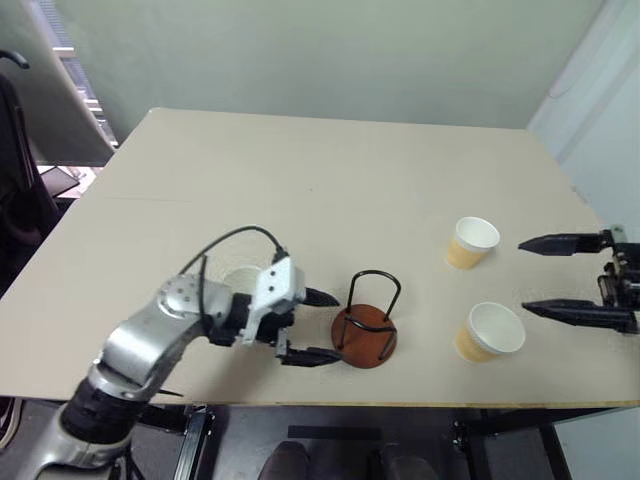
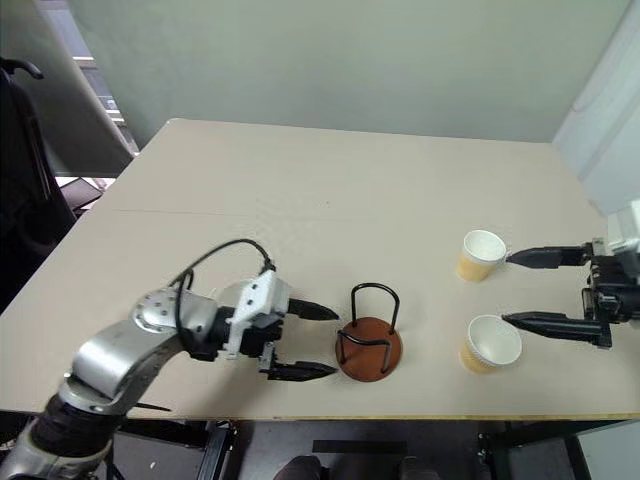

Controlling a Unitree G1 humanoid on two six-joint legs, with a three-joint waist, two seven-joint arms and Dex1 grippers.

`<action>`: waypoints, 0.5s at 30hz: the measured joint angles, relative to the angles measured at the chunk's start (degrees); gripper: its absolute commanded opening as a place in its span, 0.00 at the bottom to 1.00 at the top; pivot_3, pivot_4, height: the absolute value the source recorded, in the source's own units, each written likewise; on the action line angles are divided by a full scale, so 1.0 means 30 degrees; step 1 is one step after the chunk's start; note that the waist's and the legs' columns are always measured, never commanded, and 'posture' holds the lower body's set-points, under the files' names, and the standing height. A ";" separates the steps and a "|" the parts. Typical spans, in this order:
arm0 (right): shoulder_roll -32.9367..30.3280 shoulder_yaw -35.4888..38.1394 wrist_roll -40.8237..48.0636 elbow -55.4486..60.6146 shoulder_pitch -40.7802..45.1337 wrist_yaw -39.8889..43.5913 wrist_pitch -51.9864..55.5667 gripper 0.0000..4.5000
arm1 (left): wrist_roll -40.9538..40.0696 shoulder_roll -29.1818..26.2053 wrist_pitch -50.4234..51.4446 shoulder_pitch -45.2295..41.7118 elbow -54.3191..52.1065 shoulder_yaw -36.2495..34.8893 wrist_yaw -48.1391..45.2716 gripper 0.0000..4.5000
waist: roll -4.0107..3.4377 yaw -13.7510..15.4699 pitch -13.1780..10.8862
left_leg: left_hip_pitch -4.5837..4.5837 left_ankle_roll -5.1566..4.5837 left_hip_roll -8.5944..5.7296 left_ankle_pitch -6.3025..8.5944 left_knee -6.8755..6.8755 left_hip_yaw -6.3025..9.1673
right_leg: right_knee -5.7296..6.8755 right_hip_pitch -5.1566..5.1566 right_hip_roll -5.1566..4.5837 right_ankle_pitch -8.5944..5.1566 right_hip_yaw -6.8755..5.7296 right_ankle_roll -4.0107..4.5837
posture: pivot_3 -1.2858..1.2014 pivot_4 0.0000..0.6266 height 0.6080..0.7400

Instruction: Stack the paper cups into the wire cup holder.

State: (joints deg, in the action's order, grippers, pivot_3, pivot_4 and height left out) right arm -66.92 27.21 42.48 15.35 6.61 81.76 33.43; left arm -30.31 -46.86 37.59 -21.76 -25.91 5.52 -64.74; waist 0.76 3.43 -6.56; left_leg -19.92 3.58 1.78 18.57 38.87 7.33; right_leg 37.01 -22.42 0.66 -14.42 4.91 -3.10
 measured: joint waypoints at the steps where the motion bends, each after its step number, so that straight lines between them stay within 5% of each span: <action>1: -0.0100 -0.0257 -0.0289 0.0025 -0.0245 0.0119 -0.0200 1.00 | -0.0058 -0.0201 -0.0015 -0.0227 0.0077 -0.0402 0.0000 0.99 | -0.0003 0.0005 -0.0002 | -0.0001 -0.0004 -0.0002 0.0002 0.0000 0.0001 | 0.0001 0.0000 -0.0003 -0.0005 0.0000 0.0009 | 0.52 0.24 1.00; 15: -0.1520 -0.3405 -0.4384 0.1696 -0.2319 0.1008 -0.2645 1.00 | -0.6137 -0.3566 0.1639 0.1351 -0.0297 -0.7505 -0.2573 0.99 | -0.0001 -0.0116 -0.0005 | -0.0004 0.0010 0.0021 0.0035 -0.0109 0.0014 | -0.0004 -0.0066 -0.0015 -0.0041 0.0068 0.0073 | 0.52 0.24 1.00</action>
State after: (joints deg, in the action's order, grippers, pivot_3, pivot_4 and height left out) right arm -71.48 17.00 29.33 20.44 -0.35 84.78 25.49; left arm -48.72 -57.56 42.50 -17.71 -26.80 -16.99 -72.46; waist 0.76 3.08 -6.58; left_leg -19.93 3.61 1.84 18.67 38.55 7.37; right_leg 37.00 -22.62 0.62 -14.55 5.11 -2.89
